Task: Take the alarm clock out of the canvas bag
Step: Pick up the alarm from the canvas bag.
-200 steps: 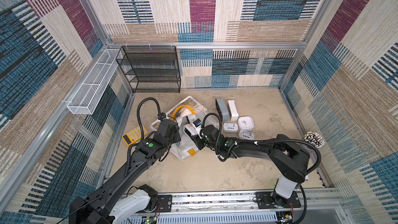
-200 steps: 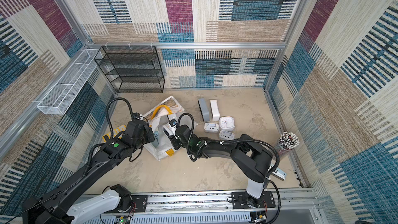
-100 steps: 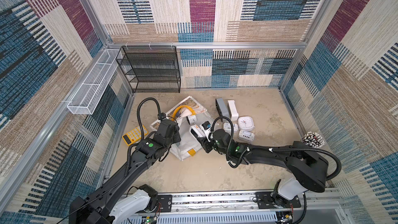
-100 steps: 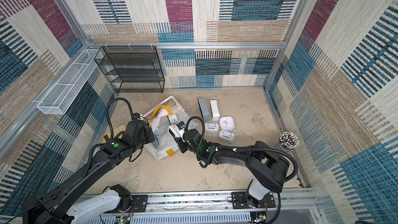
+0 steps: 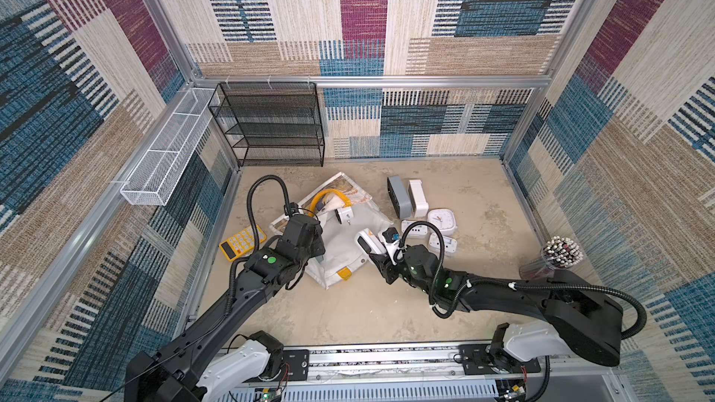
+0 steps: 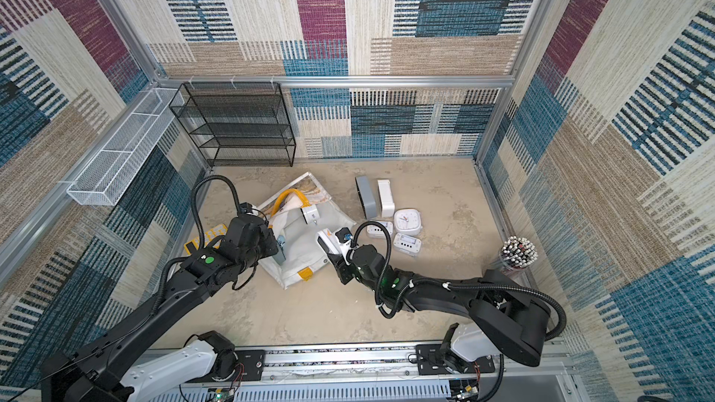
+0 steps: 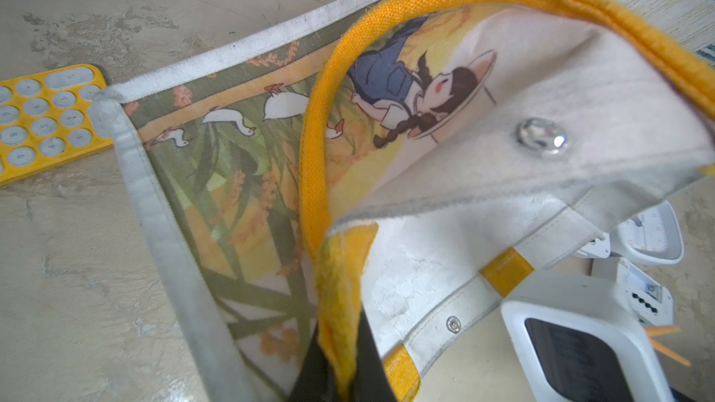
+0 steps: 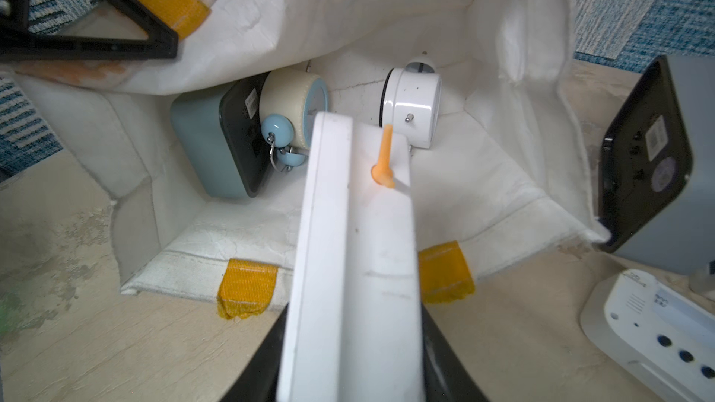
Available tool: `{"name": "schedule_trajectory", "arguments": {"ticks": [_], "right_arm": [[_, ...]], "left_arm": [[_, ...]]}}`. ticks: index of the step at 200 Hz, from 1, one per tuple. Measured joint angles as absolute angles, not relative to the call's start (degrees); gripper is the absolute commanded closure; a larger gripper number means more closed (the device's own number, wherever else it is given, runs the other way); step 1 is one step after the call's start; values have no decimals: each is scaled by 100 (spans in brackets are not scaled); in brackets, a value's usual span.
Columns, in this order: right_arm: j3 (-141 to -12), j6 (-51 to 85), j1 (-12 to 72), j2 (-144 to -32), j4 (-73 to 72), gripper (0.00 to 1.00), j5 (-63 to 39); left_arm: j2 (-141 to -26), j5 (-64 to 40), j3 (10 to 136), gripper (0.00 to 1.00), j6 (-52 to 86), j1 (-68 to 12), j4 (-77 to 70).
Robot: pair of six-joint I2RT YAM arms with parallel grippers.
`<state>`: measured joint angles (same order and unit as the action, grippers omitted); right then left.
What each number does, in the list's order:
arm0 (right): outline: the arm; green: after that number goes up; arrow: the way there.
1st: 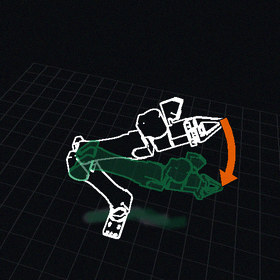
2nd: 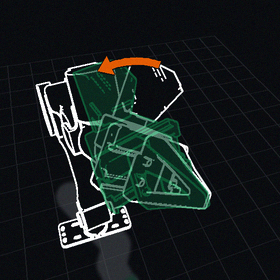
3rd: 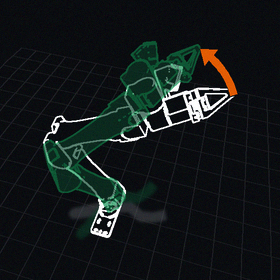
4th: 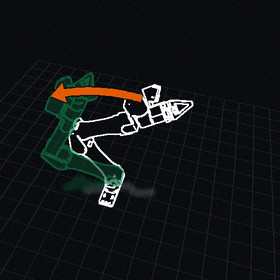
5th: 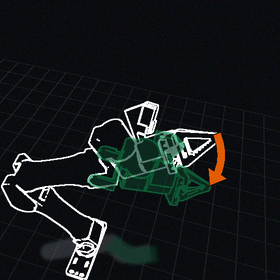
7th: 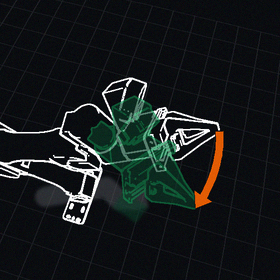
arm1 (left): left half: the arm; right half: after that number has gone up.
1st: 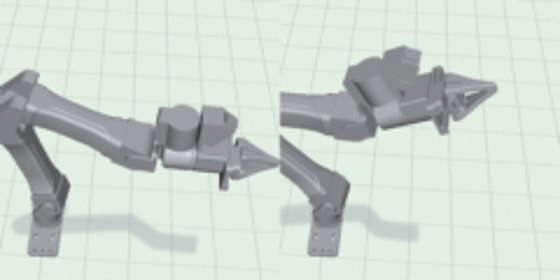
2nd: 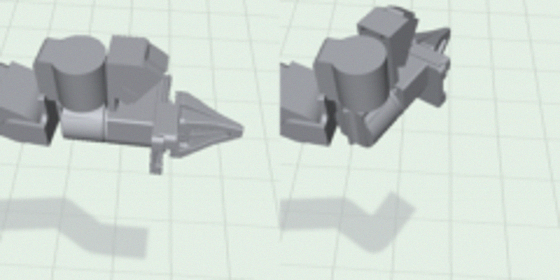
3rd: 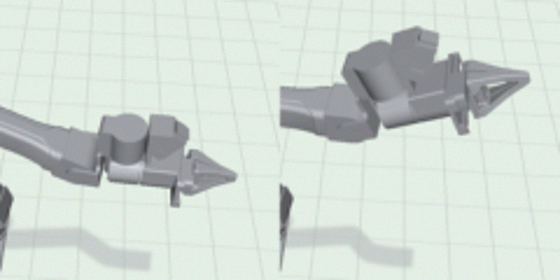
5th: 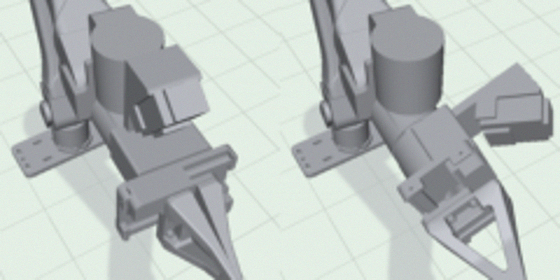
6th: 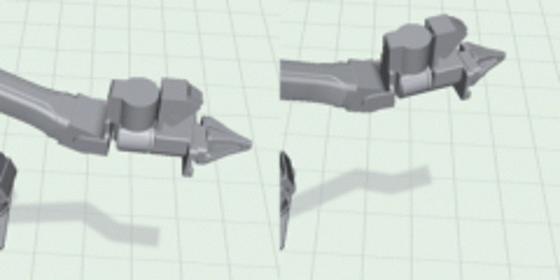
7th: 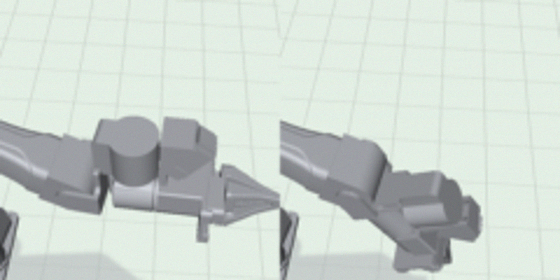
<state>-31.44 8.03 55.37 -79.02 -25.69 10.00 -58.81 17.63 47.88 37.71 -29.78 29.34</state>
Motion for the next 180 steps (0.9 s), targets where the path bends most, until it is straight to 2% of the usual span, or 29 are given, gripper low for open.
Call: {"name": "schedule_trajectory", "arguments": {"ticks": [113,180], "right_arm": [[-2119,1028,5306,-6984,-2646,73,1678],[-1900,1498,4982,-6978,-2344,71,1914]], "left_arm": [[-5927,1758,4788,100,3771,-2978,2934],[-5944,1756,4788,100,3771,-2978,2932]]}}
